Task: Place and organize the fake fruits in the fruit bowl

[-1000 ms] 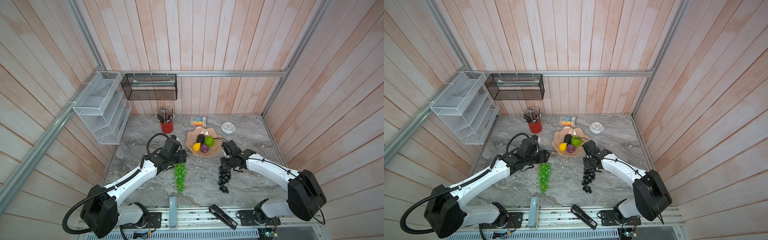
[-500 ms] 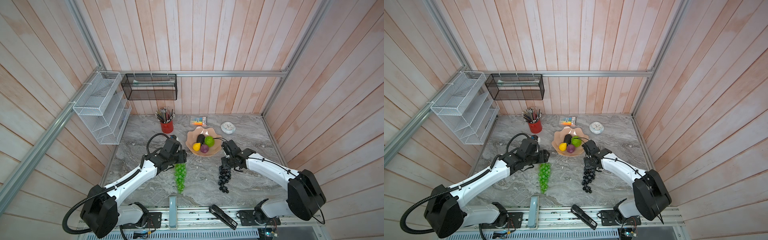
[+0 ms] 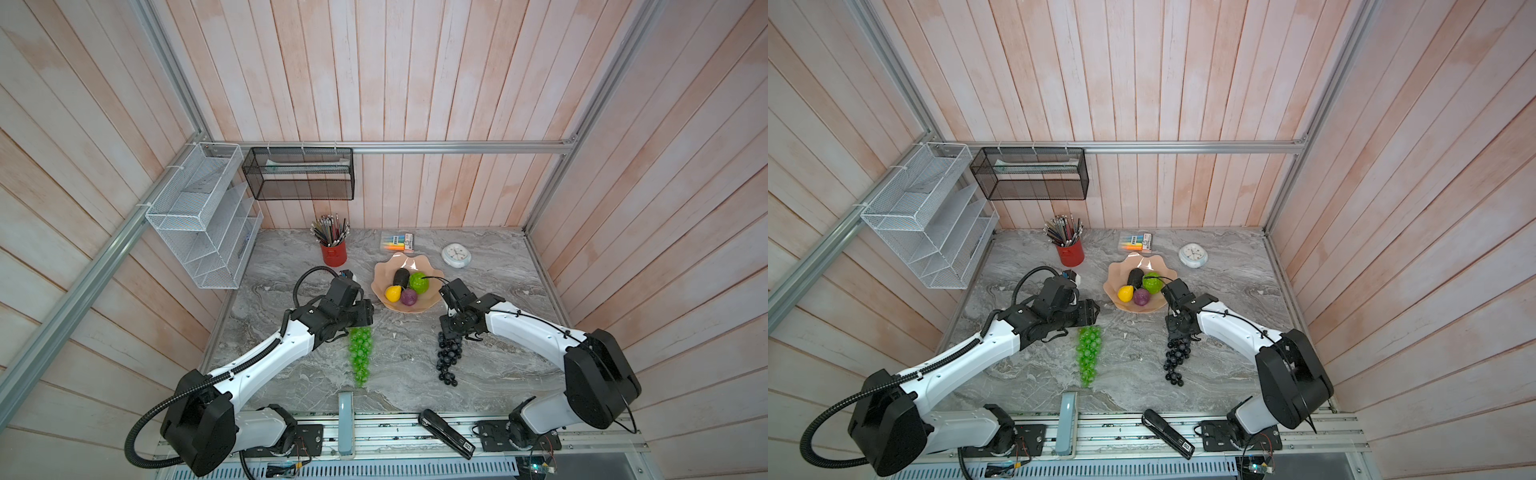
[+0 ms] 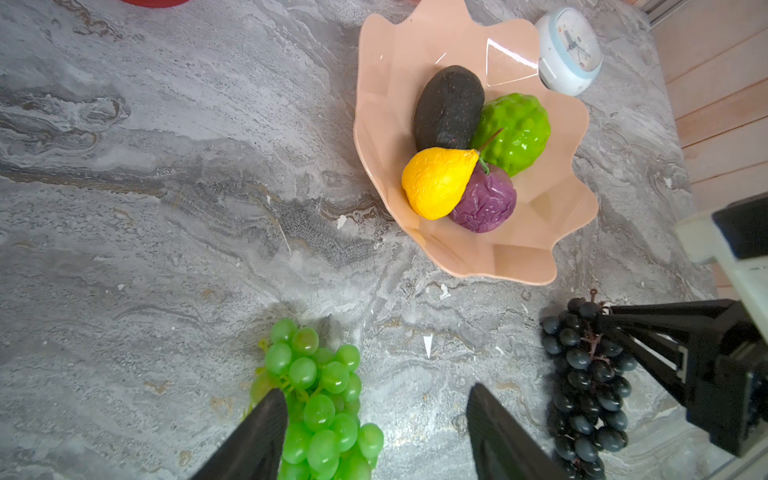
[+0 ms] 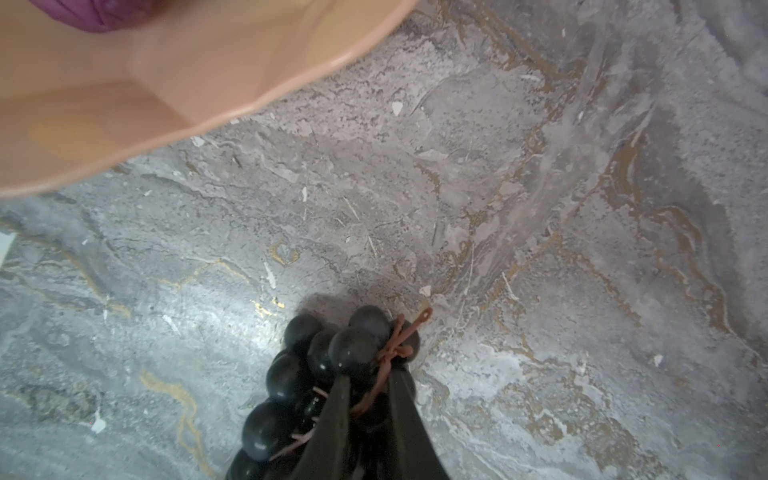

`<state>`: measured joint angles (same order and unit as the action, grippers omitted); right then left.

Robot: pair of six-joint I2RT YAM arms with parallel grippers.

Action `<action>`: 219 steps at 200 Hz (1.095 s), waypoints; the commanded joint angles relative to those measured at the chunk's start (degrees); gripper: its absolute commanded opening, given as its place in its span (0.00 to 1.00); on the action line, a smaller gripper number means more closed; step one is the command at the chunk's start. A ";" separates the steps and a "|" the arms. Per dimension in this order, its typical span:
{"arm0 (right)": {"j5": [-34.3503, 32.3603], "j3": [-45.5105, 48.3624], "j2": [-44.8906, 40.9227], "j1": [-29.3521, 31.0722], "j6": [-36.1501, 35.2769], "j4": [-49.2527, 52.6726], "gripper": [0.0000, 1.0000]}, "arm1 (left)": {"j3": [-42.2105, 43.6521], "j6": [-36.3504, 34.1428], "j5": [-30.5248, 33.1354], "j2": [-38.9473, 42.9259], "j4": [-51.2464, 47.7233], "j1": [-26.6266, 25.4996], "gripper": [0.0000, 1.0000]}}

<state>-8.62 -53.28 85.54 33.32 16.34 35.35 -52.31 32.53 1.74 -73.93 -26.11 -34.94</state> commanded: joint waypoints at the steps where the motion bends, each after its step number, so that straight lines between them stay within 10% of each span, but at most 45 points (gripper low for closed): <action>1: 0.93 -1.40 0.51 -0.35 -0.17 2.83 0.12 | -0.13 -0.88 -0.33 -1.12 0.32 -0.09 0.71; 219: 0.54 -7.44 -12.90 1.19 1.07 4.67 0.00 | -0.97 -0.30 0.85 -0.52 -1.12 -0.06 0.71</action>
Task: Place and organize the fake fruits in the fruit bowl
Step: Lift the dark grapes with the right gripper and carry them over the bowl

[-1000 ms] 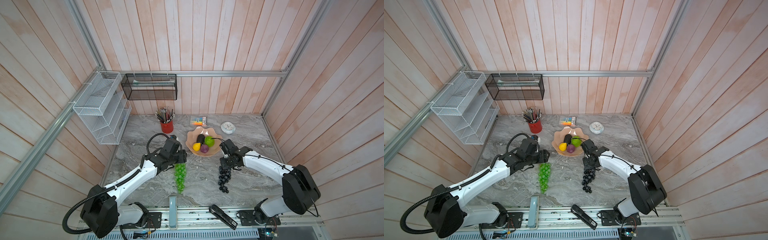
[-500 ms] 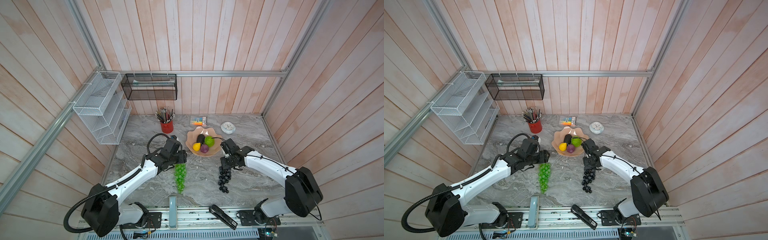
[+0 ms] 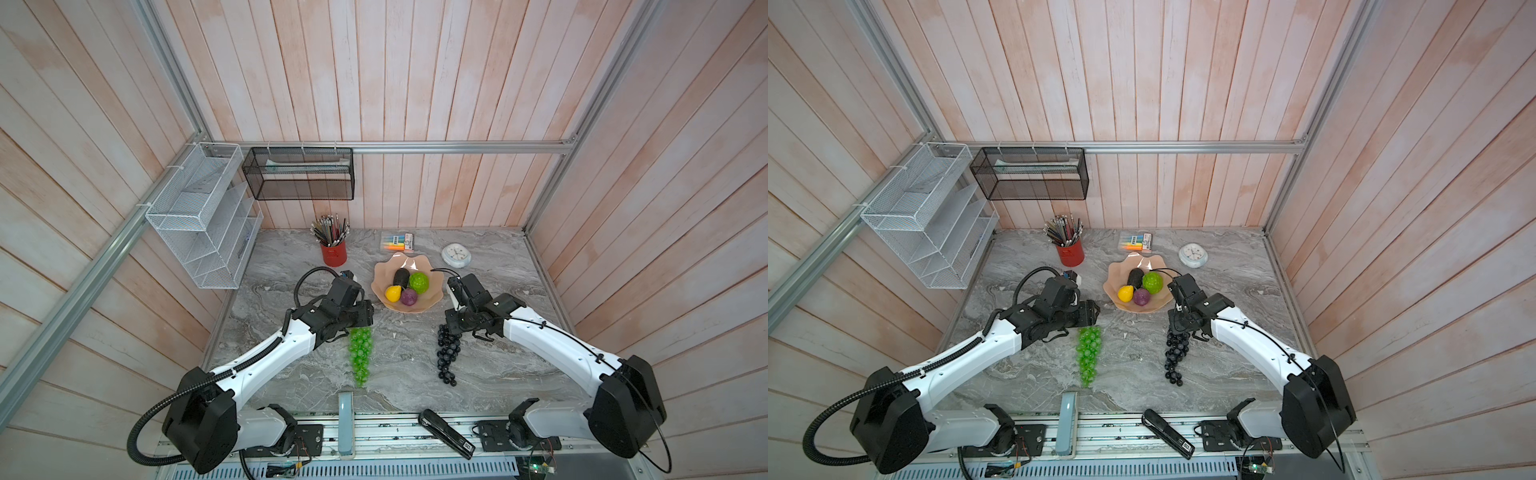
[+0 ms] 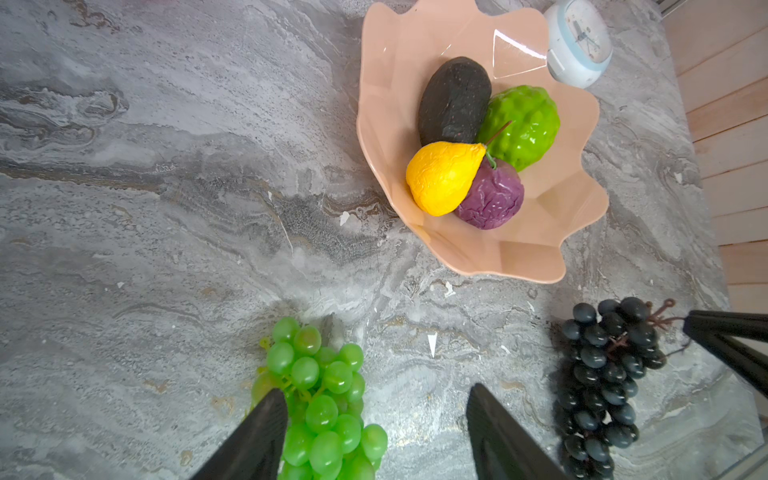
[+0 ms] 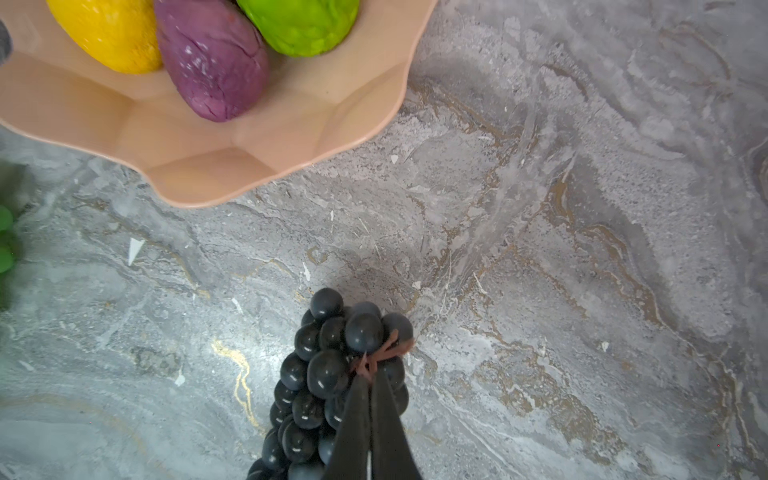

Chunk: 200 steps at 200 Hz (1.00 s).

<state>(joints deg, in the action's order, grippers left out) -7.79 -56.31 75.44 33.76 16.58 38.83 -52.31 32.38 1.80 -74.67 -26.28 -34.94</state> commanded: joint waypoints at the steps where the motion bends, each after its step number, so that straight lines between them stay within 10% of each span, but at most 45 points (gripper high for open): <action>1: -0.29 -4.59 -2.94 0.82 0.83 1.26 0.00 | -0.96 -0.13 0.81 0.23 -0.95 -0.10 0.71; 200: 7.30 -29.47 7.74 5.34 -6.24 -4.97 0.00 | -2.53 0.42 1.97 0.46 -2.83 -0.05 0.71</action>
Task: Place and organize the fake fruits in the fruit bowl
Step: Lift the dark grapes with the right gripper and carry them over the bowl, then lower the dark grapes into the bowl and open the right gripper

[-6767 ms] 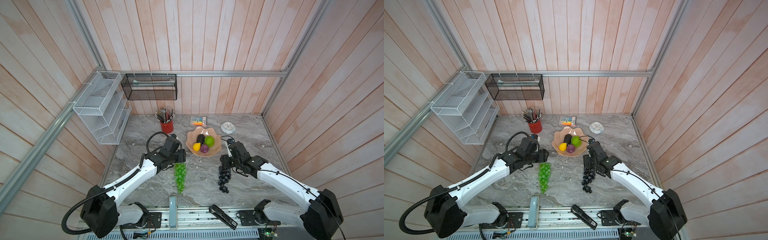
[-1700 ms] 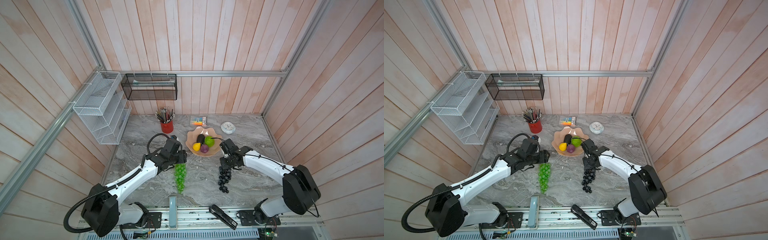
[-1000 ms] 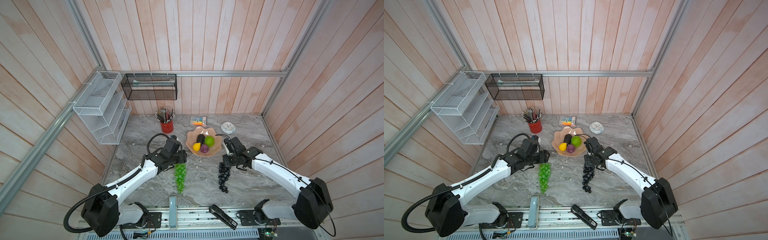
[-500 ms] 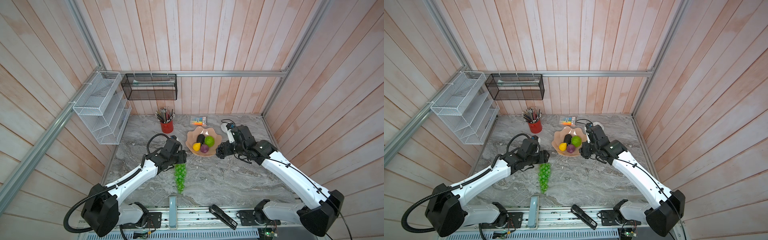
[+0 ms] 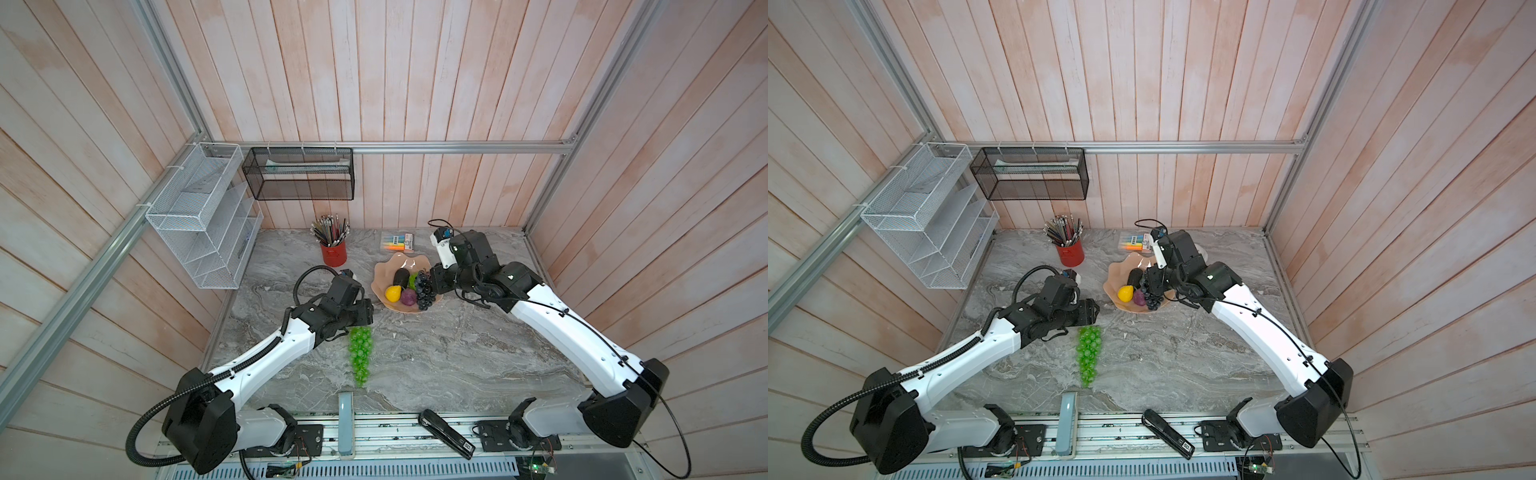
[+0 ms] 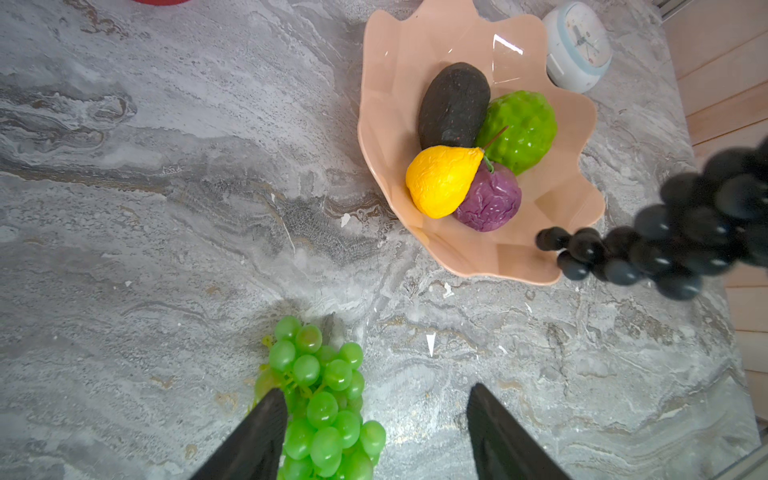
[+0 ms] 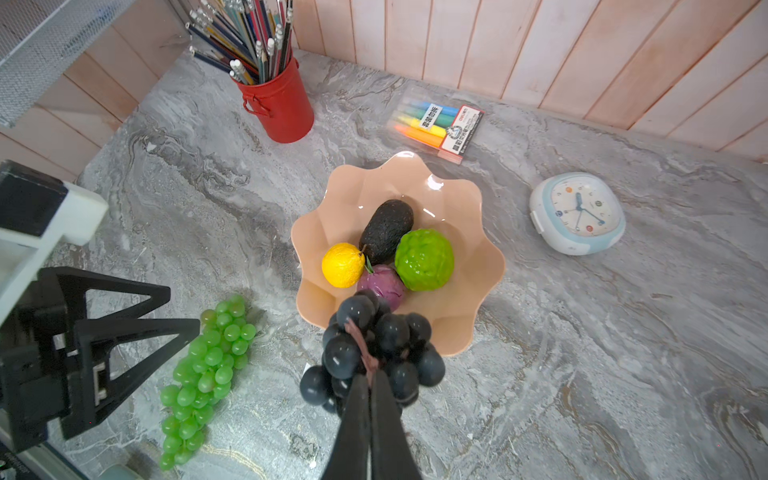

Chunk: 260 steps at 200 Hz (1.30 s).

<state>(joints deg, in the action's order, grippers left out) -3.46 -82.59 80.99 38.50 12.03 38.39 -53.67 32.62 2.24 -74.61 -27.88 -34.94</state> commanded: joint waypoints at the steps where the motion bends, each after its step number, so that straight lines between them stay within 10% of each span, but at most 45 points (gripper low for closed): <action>1: 3.09 -3.28 2.35 0.60 -1.72 -4.59 0.00 | -1.17 0.17 1.54 0.37 -1.18 -0.05 0.71; 260: 9.23 9.60 6.59 -8.96 -7.82 -16.49 0.00 | -0.94 0.87 1.24 -1.39 -0.44 -0.06 0.71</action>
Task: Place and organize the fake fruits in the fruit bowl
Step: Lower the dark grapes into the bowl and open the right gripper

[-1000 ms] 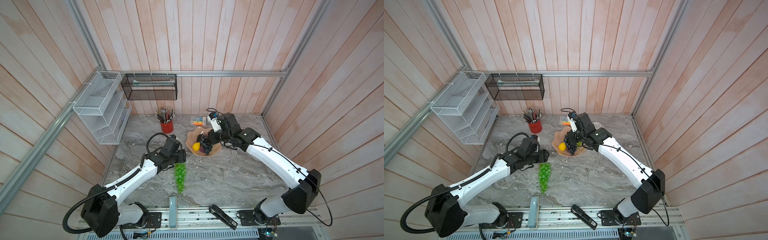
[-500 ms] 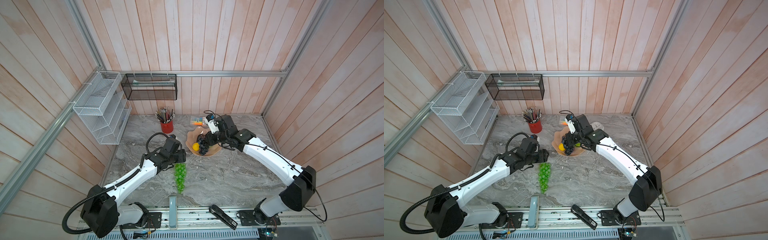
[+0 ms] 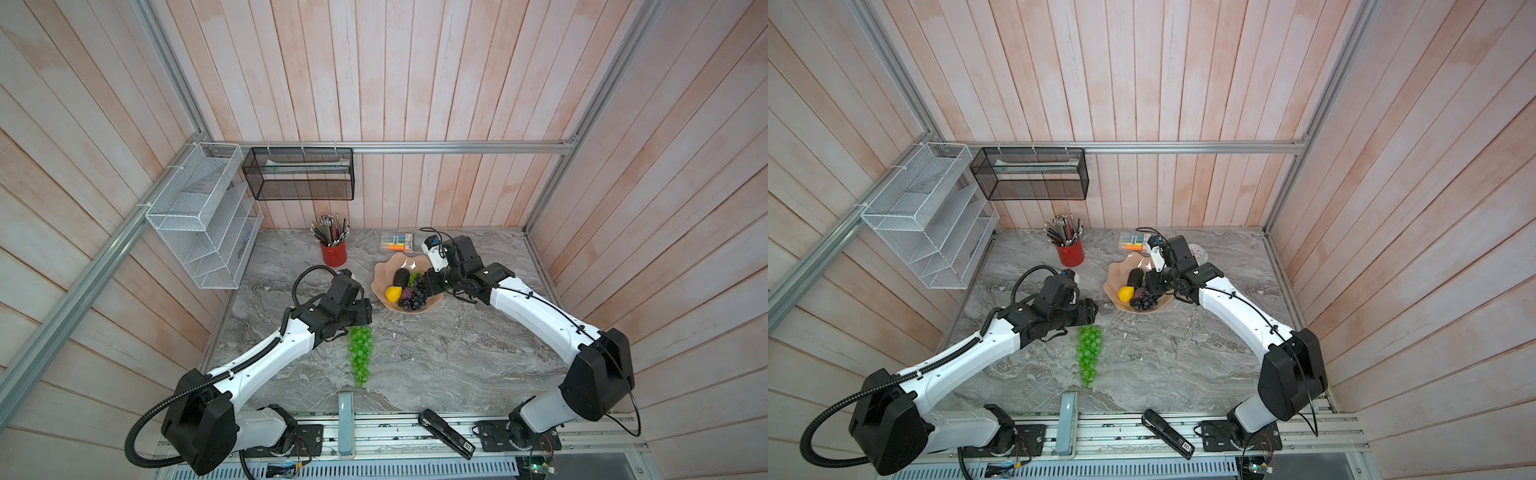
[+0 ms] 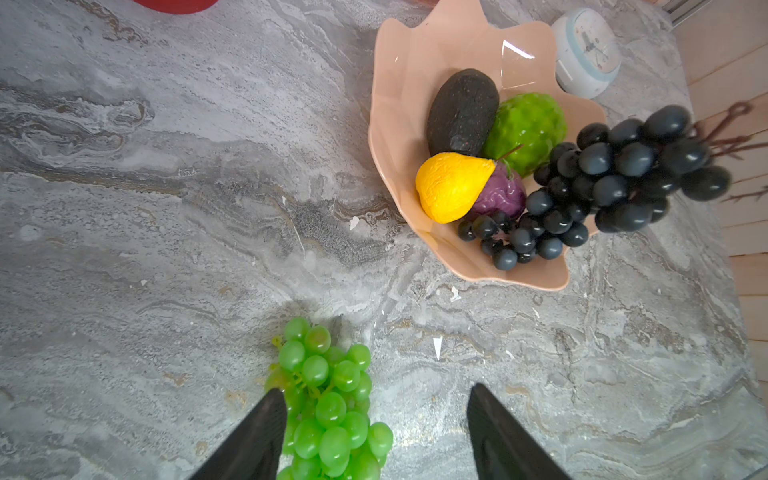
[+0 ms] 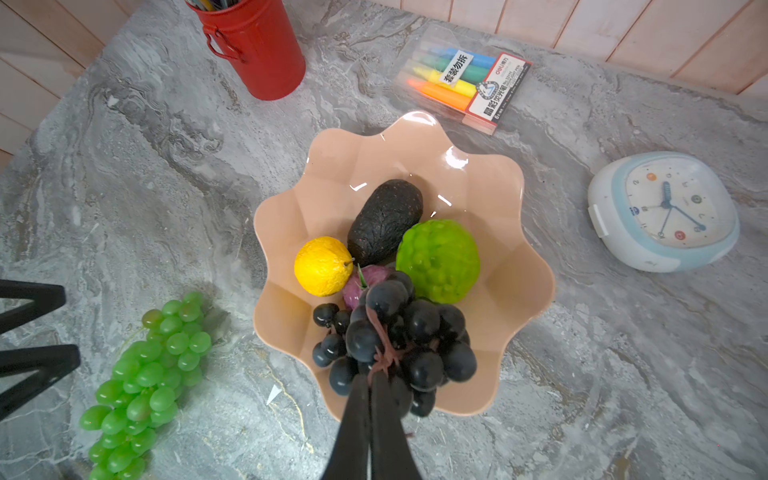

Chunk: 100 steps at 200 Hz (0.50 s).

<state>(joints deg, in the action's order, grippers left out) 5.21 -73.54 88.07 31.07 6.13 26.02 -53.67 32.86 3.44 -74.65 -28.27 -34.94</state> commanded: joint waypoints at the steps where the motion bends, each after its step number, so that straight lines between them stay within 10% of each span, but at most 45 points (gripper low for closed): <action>1: 0.48 0.53 -0.43 -1.58 -2.00 -4.17 0.00 | -0.97 0.62 0.01 -1.40 0.01 -0.05 0.71; 100: 0.20 1.87 5.52 -5.87 -1.37 -11.37 0.00 | -2.40 0.11 0.07 -2.88 -0.92 -0.06 0.71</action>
<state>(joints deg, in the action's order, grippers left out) 5.48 -72.10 92.09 26.17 4.49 18.17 -54.02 32.82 3.27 -76.95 -28.40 -34.94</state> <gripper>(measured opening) 0.047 0.712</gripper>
